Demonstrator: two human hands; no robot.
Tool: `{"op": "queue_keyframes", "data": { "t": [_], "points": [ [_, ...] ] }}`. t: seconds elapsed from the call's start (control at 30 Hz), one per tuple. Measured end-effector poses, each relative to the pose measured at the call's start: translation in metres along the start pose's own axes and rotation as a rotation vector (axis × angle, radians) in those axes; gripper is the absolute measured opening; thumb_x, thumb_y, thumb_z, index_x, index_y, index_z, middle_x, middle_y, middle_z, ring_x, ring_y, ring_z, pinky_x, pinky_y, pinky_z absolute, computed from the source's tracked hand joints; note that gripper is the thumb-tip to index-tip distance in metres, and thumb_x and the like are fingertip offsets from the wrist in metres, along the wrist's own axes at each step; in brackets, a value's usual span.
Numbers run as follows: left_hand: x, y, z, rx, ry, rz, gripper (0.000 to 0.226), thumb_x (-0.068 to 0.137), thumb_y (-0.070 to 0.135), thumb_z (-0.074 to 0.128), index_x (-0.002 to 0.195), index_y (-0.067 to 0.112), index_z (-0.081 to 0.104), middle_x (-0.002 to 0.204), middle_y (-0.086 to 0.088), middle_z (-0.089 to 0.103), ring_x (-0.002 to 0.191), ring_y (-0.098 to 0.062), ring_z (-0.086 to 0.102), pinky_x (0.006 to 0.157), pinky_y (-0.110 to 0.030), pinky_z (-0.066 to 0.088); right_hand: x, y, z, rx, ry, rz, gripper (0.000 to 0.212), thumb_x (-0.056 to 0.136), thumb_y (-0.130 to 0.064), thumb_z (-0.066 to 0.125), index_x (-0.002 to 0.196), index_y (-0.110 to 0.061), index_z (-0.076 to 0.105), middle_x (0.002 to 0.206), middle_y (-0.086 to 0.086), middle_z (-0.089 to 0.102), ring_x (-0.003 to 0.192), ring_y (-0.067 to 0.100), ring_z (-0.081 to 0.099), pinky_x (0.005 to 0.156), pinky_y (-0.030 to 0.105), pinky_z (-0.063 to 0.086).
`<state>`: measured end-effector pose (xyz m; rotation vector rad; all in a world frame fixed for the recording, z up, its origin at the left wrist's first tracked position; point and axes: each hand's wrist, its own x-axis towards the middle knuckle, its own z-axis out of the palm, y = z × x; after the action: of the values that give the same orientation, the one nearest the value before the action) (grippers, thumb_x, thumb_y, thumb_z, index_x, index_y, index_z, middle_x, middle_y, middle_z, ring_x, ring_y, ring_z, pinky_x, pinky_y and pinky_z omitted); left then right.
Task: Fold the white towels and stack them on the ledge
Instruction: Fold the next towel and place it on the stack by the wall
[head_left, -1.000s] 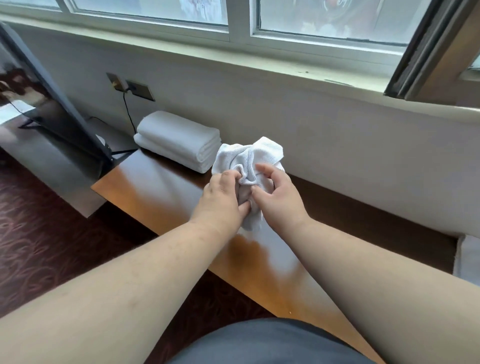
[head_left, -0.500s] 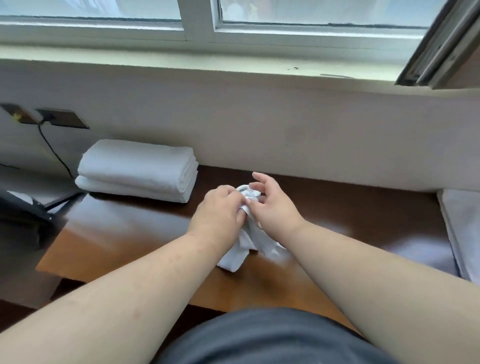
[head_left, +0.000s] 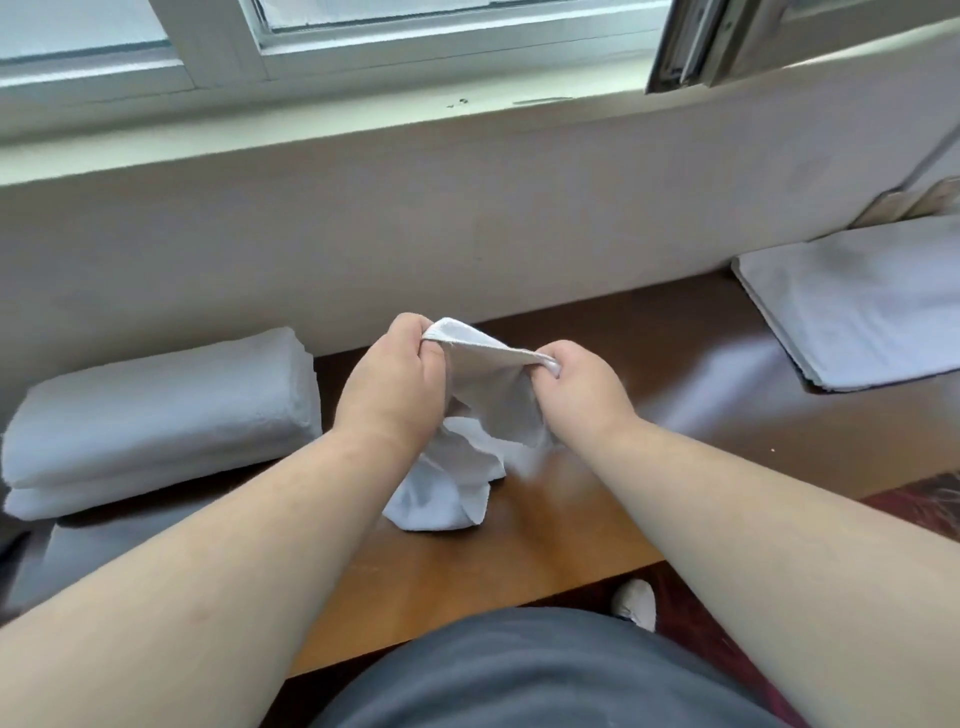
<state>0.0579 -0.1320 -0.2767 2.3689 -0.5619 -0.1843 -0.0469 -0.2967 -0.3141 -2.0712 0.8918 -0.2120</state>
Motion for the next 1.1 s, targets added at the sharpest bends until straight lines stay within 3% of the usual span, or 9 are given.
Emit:
{"op": "queue_keyframes", "data": {
  "t": [0.1, 0.27, 0.43, 0.6, 0.7, 0.77, 0.83, 1.0, 1.1],
  "points": [
    [0.006, 0.002, -0.005, -0.054, 0.013, 0.03, 0.018, 0.096, 0.048, 0.033, 0.09, 0.037, 0.046, 0.074, 0.011, 0.06, 0.069, -0.007, 0.056, 0.058, -0.03, 0.045, 0.011, -0.005, -0.02, -0.08, 0.043, -0.025, 0.012, 0.088, -0.034, 0.047, 0.087, -0.029, 0.058, 0.082, -0.002, 0.066, 0.072, 0.025, 0.066, 0.065, 0.039, 0.057],
    [0.021, 0.002, -0.015, 0.024, 0.014, 0.077, 0.019, 0.098, 0.047, 0.035, 0.089, 0.035, 0.046, 0.075, 0.008, 0.058, 0.068, -0.006, 0.053, 0.055, -0.029, 0.04, 0.019, 0.008, -0.045, -0.34, 0.042, -0.026, 0.022, 0.079, -0.009, 0.048, 0.085, -0.025, 0.062, 0.09, 0.0, 0.067, 0.078, 0.023, 0.062, 0.066, 0.031, 0.05],
    [0.02, -0.003, -0.015, 0.089, -0.015, 0.077, 0.028, 0.098, 0.051, 0.038, 0.082, 0.03, 0.047, 0.068, 0.007, 0.058, 0.064, -0.009, 0.053, 0.053, -0.028, 0.036, 0.019, 0.01, -0.055, -0.108, 0.221, 0.082, 0.022, 0.094, -0.037, 0.049, 0.089, -0.023, 0.063, 0.079, -0.007, 0.065, 0.076, 0.019, 0.06, 0.061, 0.029, 0.04],
    [0.021, -0.004, -0.017, 0.092, -0.021, 0.1, 0.029, 0.096, 0.051, 0.042, 0.08, 0.028, 0.051, 0.07, 0.006, 0.059, 0.069, -0.015, 0.057, 0.056, -0.03, 0.038, 0.023, -0.009, -0.069, 0.096, 0.318, 0.069, 0.017, 0.094, -0.036, 0.054, 0.086, -0.026, 0.065, 0.068, -0.011, 0.066, 0.067, 0.007, 0.062, 0.058, 0.024, 0.042],
    [0.026, -0.001, -0.02, 0.217, -0.077, 0.115, 0.018, 0.092, 0.046, 0.052, 0.105, 0.034, 0.056, 0.104, 0.0, 0.059, 0.101, -0.025, 0.057, 0.078, -0.036, 0.046, 0.019, -0.028, -0.07, 0.197, 0.343, -0.008, 0.017, 0.087, -0.036, 0.058, 0.078, -0.025, 0.066, 0.071, -0.007, 0.068, 0.066, 0.008, 0.062, 0.06, 0.023, 0.044],
    [0.023, 0.013, -0.018, 0.294, -0.129, 0.223, 0.056, 0.086, 0.048, 0.062, 0.136, 0.034, 0.043, 0.133, -0.002, 0.047, 0.126, -0.027, 0.043, 0.104, -0.04, 0.038, 0.013, -0.042, -0.067, 0.153, 0.309, -0.161, 0.018, 0.082, -0.035, 0.06, 0.072, -0.022, 0.066, 0.078, -0.005, 0.067, 0.069, 0.002, 0.058, 0.059, 0.017, 0.041],
    [0.018, 0.036, -0.012, 0.255, -0.124, 0.42, 0.073, 0.082, 0.049, 0.066, 0.146, 0.033, 0.034, 0.144, 0.002, 0.04, 0.133, -0.022, 0.036, 0.11, -0.037, 0.031, 0.005, -0.055, -0.063, 0.207, 0.21, -0.241, 0.015, 0.081, -0.034, 0.061, 0.071, -0.023, 0.065, 0.072, -0.012, 0.066, 0.065, -0.004, 0.057, 0.055, 0.011, 0.041],
    [0.021, 0.094, -0.005, -0.019, -0.185, 0.442, 0.031, 0.085, 0.026, 0.057, 0.112, 0.041, 0.058, 0.103, 0.017, 0.063, 0.095, -0.005, 0.059, 0.079, -0.024, 0.048, -0.008, -0.059, -0.064, 0.419, 0.07, -0.272, 0.013, 0.086, -0.028, 0.067, 0.073, -0.028, 0.066, 0.066, -0.016, 0.064, 0.065, 0.001, 0.058, 0.067, 0.023, 0.049],
    [0.027, 0.107, -0.004, -0.042, -0.178, 0.426, 0.016, 0.088, 0.026, 0.057, 0.093, 0.04, 0.062, 0.085, 0.019, 0.063, 0.083, -0.003, 0.059, 0.067, -0.018, 0.043, -0.01, -0.039, -0.074, 0.526, -0.057, -0.349, 0.021, 0.081, -0.035, 0.077, 0.098, -0.039, 0.066, 0.093, -0.018, 0.071, 0.089, -0.002, 0.065, 0.078, 0.016, 0.051]
  ]
}}
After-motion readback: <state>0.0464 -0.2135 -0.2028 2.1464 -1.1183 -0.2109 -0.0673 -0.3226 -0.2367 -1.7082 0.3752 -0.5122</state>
